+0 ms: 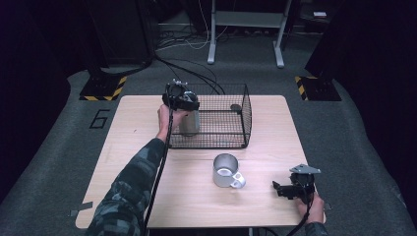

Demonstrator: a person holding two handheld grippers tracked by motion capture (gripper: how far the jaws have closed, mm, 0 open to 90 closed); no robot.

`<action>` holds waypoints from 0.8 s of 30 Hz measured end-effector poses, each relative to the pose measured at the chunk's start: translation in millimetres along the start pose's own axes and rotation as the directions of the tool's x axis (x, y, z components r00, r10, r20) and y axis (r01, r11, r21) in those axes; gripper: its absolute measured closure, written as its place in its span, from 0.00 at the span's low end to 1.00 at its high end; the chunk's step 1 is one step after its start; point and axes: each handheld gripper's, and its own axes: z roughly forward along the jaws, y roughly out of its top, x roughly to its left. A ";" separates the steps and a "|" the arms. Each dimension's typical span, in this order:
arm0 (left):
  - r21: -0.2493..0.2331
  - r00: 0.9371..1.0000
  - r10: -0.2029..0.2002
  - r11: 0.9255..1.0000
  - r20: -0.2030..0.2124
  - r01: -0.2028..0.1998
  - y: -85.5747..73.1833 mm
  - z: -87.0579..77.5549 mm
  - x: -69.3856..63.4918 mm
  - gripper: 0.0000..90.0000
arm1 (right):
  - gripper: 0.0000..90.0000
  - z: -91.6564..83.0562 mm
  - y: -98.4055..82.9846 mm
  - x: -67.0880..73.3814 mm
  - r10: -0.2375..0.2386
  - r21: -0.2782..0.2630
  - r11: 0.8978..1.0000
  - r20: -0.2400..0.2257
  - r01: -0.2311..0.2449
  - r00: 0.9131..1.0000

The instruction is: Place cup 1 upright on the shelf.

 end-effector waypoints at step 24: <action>-0.113 0.997 0.072 0.991 0.022 -0.069 7.2 -61.5 -12.0 0.00 | 0.00 0.0 -0.1 -0.2 -0.003 0.000 1.000 0.000 0.003 1.000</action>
